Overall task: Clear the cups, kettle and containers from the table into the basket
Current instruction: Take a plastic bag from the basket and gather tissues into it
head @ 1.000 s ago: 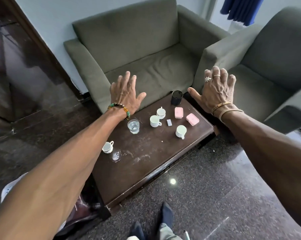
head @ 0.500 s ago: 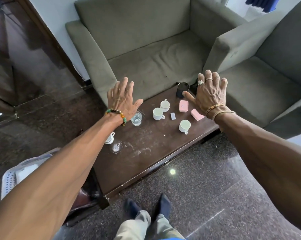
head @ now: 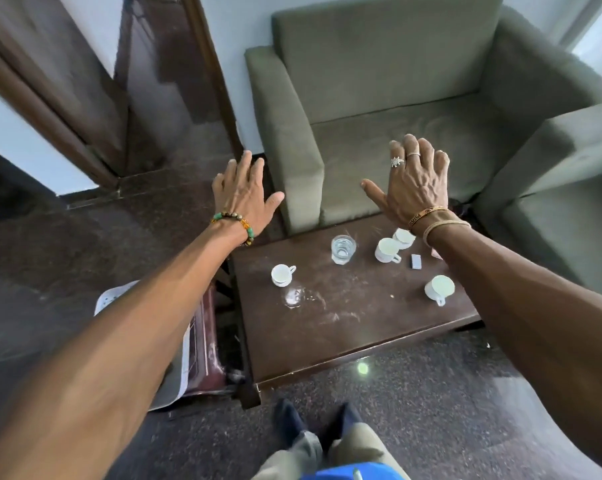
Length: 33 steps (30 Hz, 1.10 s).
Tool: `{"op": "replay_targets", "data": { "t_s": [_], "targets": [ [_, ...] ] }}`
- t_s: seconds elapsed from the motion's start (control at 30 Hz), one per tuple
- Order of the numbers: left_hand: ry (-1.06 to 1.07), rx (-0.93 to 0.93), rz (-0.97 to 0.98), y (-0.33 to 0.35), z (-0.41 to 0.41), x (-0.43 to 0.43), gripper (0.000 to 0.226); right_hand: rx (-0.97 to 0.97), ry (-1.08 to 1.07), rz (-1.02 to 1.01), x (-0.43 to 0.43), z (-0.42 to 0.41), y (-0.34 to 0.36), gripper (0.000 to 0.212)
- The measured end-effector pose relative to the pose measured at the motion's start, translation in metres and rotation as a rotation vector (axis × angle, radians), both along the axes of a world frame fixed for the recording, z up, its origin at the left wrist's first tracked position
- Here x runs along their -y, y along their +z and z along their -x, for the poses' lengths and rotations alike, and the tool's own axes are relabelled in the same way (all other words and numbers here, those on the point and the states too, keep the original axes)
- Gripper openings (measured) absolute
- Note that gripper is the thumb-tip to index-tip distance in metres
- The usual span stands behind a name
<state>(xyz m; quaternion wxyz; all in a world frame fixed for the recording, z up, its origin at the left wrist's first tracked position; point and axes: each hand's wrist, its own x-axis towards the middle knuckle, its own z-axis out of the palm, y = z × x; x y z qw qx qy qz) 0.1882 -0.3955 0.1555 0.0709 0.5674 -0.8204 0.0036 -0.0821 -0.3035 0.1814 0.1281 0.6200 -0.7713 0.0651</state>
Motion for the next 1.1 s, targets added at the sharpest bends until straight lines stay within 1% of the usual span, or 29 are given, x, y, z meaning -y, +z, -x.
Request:
{"op": "replay_targets", "data": {
  "t_s": [0.2, 0.33, 0.43, 0.63, 0.8, 1.1],
  "targets": [
    [0.104, 0.004, -0.045, -0.029, -0.051, 0.008, 0.073, -0.027, 0.156, -0.100, 0.042, -0.042, -0.025, 0.081],
    [0.228, -0.004, -0.089, -0.042, -0.088, 0.011, 0.073, 0.010, 0.266, -0.093, 0.080, -0.069, -0.040, 0.076],
    [0.317, -0.008, -0.116, -0.044, -0.115, 0.016, 0.073, 0.019, 0.345, -0.100, 0.104, -0.093, -0.046, 0.074],
    [0.453, 0.018, -0.094, -0.040, -0.171, 0.015, 0.073, 0.079, 0.490, -0.128, 0.149, -0.152, -0.048, 0.074],
    [0.561, 0.007, -0.113, -0.045, -0.225, 0.005, 0.072, 0.071, 0.620, -0.167, 0.163, -0.219, -0.056, 0.076],
    [0.624, -0.030, -0.295, -0.090, -0.310, -0.007, 0.070, 0.070, 0.738, -0.270, 0.161, -0.336, -0.100, 0.075]
  ]
}}
